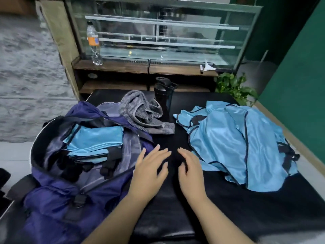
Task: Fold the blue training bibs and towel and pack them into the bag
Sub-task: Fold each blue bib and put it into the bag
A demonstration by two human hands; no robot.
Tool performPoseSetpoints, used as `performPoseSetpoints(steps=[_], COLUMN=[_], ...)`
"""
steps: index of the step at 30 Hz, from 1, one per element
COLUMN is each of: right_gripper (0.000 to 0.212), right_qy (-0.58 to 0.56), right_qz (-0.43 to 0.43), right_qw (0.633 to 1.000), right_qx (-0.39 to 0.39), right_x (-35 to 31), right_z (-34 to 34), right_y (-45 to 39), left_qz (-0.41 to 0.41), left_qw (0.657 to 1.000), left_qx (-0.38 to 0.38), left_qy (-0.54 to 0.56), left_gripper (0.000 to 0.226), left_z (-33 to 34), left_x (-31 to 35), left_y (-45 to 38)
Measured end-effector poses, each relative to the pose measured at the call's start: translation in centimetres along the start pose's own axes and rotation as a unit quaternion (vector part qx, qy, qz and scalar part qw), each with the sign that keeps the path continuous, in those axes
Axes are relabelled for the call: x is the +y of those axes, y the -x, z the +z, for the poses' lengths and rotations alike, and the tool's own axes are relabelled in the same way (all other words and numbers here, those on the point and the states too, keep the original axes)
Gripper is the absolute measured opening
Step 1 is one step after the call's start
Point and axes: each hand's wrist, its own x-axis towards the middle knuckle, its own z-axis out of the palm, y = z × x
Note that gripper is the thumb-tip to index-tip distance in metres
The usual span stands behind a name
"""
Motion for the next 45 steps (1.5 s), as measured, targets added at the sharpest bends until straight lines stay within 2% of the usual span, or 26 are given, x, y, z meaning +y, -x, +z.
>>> performPoseSetpoints(steps=[5, 8, 11, 14, 15, 17, 20, 23, 26, 28, 31, 34, 39, 42, 45], right_gripper=[0.04, 0.038, 0.049, 0.067, 0.066, 0.051, 0.031, 0.014, 0.018, 0.013, 0.005, 0.005, 0.004, 0.007, 0.005], right_qy=[0.123, 0.186, 0.208, 0.255, 0.266, 0.275, 0.273, 0.24, 0.187, 0.167, 0.102, 0.04, -0.081, -0.121, -0.197], right_qz=[0.019, 0.044, 0.163, 0.256, 0.278, 0.296, 0.267, 0.217, 0.207, 0.188, 0.184, 0.126, 0.115, 0.103, 0.103], right_qw=[0.989, 0.975, 0.958, 0.926, 0.918, 0.912, 0.923, 0.945, 0.958, 0.966, 0.974, 0.985, 0.989, 0.987, 0.974], right_qx=[0.084, 0.11, 0.11, 0.108, 0.093, 0.069, 0.054, 0.055, 0.066, 0.062, 0.085, 0.108, 0.042, 0.0, -0.053], right_x=[5.2, 8.6, 10.7, 11.4, 11.6, 12.1, 12.2, 11.9, 11.4, 11.0, 8.9, 5.7, -1.2, -4.2, -6.4], right_z=[-6.1, -10.3, -12.8, -13.1, -13.1, -13.2, -13.5, -13.7, -13.7, -13.8, -13.6, -13.3, -13.9, -14.4, -14.9], right_y=[1.4, 2.0, 2.6, 1.8, 1.5, 1.4, 2.5, 4.3, 6.0, 6.8, 7.2, 6.4, 4.8, 4.6, 4.6], left_qz=[-0.062, -0.053, -0.041, -0.072, -0.08, -0.097, -0.106, -0.102, -0.126, -0.151, -0.179, -0.193, -0.077, -0.062, -0.069], left_qw=[0.996, 0.993, 0.992, 0.989, 0.988, 0.987, 0.985, 0.982, 0.98, 0.976, 0.965, 0.957, 0.969, 0.966, 0.962], left_qx=[-0.066, -0.098, -0.088, -0.101, -0.11, -0.116, -0.134, -0.156, -0.156, -0.15, -0.185, -0.2, -0.143, -0.101, -0.092], left_qy=[0.0, -0.046, -0.076, -0.074, -0.068, -0.047, -0.028, -0.015, 0.017, 0.038, 0.044, 0.079, 0.184, 0.228, 0.246], left_gripper=[0.054, 0.051, 0.042, 0.047, 0.048, 0.047, 0.049, 0.052, 0.051, 0.048, 0.048, 0.056, 0.075, 0.077, 0.074], left_z=[3.9, 4.8, 5.5, 5.7, 5.6, 5.3, 5.1, 4.7, 4.2, 4.0, 3.7, 3.4, 1.8, 0.5, -0.4], left_x=[0.9, 0.5, 0.2, 0.1, 0.2, 0.3, 0.3, 0.5, 1.1, 1.4, 2.2, 4.6, 10.9, 12.5, 12.6], left_y=[3.3, 4.8, 5.1, 5.0, 5.1, 5.1, 5.4, 5.8, 6.3, 6.5, 6.4, 5.3, 3.9, 3.8, 3.9])
